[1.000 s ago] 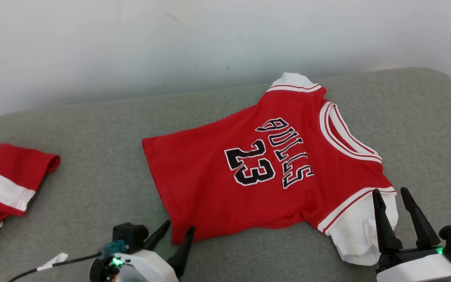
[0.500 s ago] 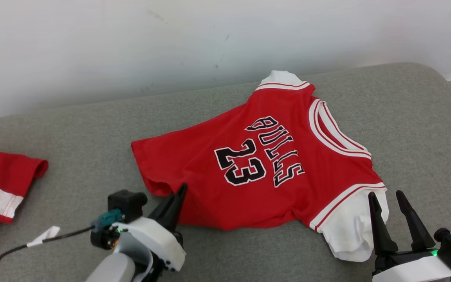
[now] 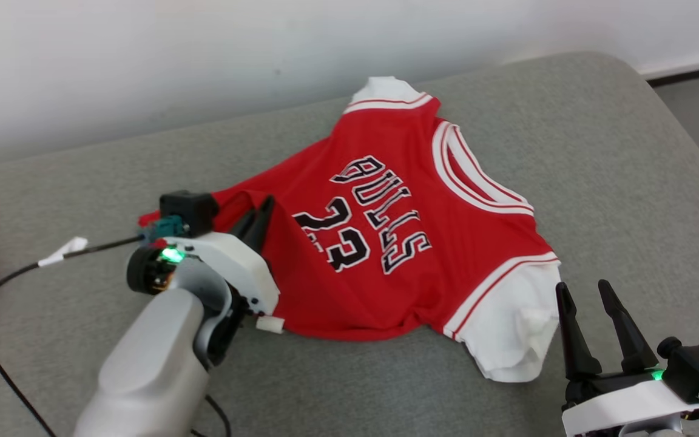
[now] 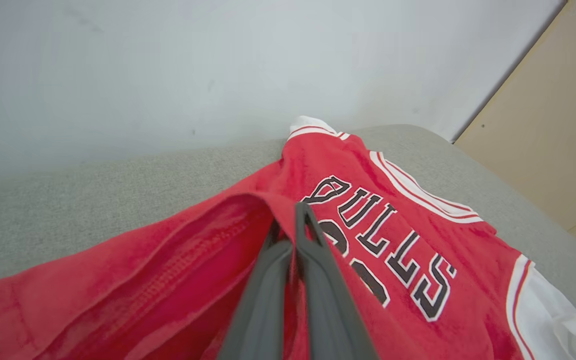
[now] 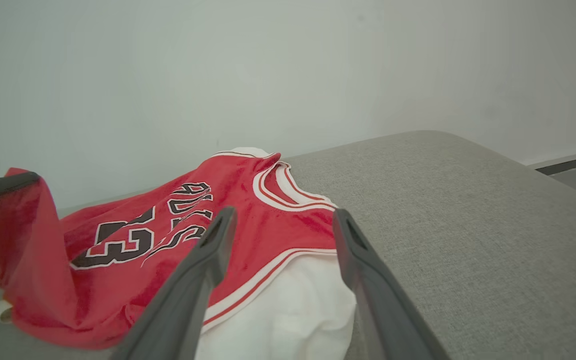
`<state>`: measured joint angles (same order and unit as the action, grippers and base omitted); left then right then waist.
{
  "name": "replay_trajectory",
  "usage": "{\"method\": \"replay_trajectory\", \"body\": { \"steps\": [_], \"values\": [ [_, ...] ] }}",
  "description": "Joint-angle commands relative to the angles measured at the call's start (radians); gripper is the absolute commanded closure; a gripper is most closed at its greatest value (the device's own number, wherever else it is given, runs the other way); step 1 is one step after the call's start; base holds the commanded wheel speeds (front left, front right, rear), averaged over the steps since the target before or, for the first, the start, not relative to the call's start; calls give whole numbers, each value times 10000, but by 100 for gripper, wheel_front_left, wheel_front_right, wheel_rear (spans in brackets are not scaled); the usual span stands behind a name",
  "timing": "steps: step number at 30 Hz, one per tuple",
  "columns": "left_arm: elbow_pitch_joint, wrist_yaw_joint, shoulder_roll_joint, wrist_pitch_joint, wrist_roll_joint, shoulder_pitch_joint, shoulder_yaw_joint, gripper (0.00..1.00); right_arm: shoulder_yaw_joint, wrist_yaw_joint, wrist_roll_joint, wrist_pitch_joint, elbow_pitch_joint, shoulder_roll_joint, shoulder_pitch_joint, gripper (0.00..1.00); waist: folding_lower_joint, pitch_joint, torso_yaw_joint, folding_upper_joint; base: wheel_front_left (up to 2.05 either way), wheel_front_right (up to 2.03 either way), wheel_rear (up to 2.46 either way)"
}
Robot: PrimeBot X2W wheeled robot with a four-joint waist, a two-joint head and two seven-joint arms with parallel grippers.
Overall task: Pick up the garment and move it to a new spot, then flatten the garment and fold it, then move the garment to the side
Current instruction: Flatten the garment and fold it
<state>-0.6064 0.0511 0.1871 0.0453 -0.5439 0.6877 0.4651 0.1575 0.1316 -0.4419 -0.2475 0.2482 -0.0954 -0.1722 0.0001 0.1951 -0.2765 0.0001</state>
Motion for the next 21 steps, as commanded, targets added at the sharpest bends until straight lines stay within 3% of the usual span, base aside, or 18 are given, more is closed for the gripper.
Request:
{"method": "replay_trajectory", "body": {
  "steps": [1,5,6,7,8,14,21],
  "values": [
    [-494,2,46,77,61,248,-45,100,14,-19,-140,-58,42,29,-172,0,-1,256,-292,-1,0,0,0],
    [-1966,259,-167,313,-124,849,-54,100,69,-21,-143,-91,166,95,-295,0,-1,345,-421,-1,0,0,0],
    [-2307,348,-228,391,-123,961,3,73,109,-19,-136,-92,216,108,-312,0,-1,336,-432,-1,0,0,0],
    [-2608,427,-287,507,-122,1068,58,8,143,-19,-133,-103,267,123,-329,0,-1,314,-435,-1,0,0,0],
    [-2856,493,-309,640,-109,1180,98,0,160,-19,-131,-113,313,129,-353,0,-1,278,-424,-1,0,0,0],
    [-3644,704,-609,1411,-224,1393,386,0,42,-21,-135,-149,539,52,-269,0,-1,-182,-25,-1,0,0,0],
    [-3418,784,-554,1933,-335,886,607,0,-45,-19,-187,-135,639,-87,3,0,-1,-824,563,-1,0,0,0]
  ]
}}
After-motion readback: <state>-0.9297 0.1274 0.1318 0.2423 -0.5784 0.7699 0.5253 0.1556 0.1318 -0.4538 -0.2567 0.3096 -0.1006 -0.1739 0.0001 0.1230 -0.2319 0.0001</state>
